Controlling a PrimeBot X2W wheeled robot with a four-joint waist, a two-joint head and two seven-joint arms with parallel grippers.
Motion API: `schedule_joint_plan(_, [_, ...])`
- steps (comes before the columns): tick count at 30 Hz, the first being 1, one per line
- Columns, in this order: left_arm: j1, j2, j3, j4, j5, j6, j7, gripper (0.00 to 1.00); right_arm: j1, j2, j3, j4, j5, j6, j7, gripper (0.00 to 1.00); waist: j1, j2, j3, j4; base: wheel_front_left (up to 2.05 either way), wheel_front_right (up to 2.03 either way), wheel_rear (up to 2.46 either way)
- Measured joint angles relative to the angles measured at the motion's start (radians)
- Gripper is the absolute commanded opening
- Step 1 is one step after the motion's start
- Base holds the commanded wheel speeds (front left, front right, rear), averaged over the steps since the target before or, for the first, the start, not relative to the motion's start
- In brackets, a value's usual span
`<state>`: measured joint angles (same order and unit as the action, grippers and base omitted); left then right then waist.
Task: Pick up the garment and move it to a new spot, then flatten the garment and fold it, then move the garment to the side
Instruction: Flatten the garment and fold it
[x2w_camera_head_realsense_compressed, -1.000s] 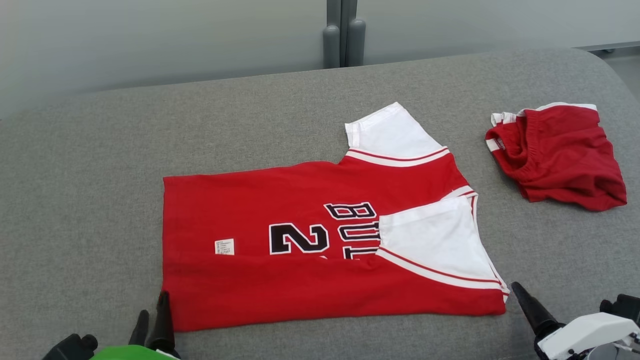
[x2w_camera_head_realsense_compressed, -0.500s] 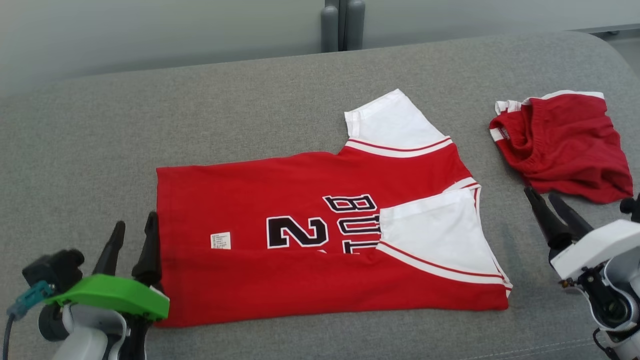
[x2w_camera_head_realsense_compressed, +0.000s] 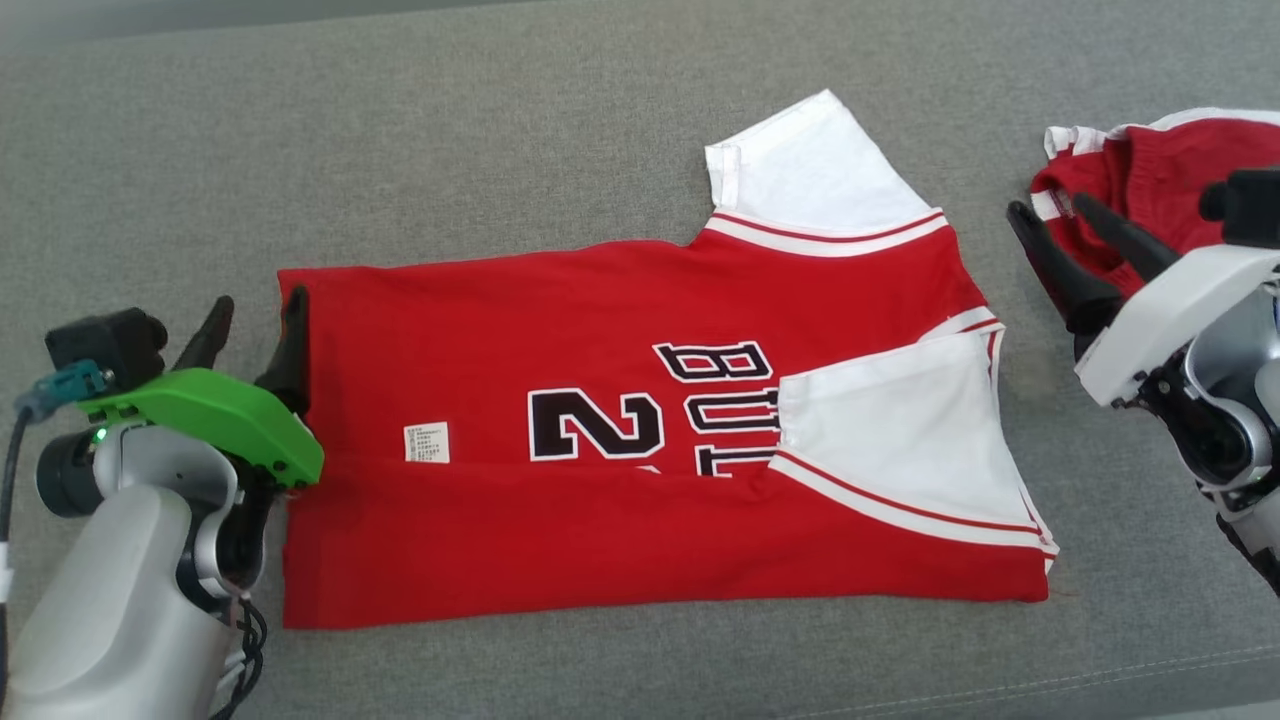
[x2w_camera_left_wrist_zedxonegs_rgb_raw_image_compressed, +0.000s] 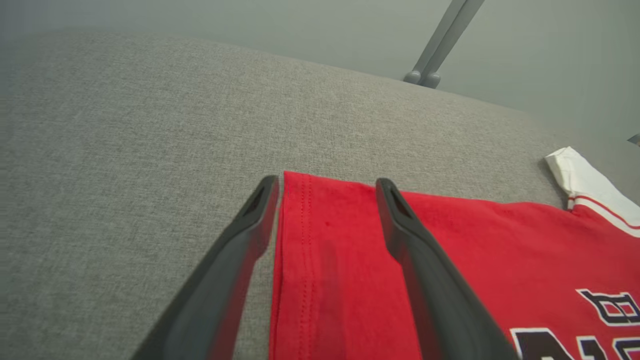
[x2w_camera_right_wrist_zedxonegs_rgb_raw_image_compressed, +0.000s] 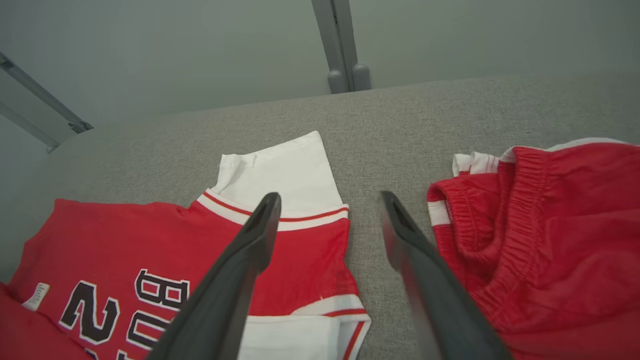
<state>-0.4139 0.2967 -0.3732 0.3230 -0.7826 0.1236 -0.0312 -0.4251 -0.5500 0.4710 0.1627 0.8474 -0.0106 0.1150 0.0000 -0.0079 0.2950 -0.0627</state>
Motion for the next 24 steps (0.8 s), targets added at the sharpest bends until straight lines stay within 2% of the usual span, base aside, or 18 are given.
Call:
schedule_joint_plan(9, [-0.137,-0.026,0.020,0.114,0.058,0.000,0.053,1.00,-0.120,0.025,0.053,0.019,-0.043,0.012,0.048,1.00,0.0000,0.0000,0.108,0.003,0.00,0.00,0.00])
schedule_joint_plan(18, [-0.206,-0.058,-0.016,0.166,0.109,0.000,0.076,1.00,-0.163,0.046,0.055,0.087,-0.057,0.012,0.049,1.00,0.0000,0.0000,0.162,0.012,0.00,0.00,0.00])
schedule_joint_plan(20, [-0.217,-0.065,-0.018,0.175,0.113,0.000,0.079,0.62,-0.178,0.047,0.055,0.095,-0.060,0.015,0.049,1.00,0.0000,0.0000,0.164,0.019,0.00,0.00,0.00])
schedule_joint_plan(22, [-0.225,-0.067,-0.018,0.179,0.118,0.000,0.079,0.34,-0.198,0.050,0.055,0.106,-0.066,0.019,0.049,1.00,0.0000,0.0000,0.168,0.026,0.00,0.00,0.00])
schedule_joint_plan(23, [-0.228,-0.068,-0.017,0.180,0.118,0.000,0.079,0.13,-0.209,0.052,0.055,0.111,-0.066,0.019,0.051,1.00,0.0000,0.0000,0.169,0.030,0.00,0.00,0.00])
schedule_joint_plan(24, [-0.229,-0.071,-0.018,0.180,0.119,0.000,0.079,0.00,-0.219,0.055,0.055,0.118,-0.066,0.019,0.056,1.00,0.0000,0.0000,0.171,0.034,0.00,0.00,0.00])
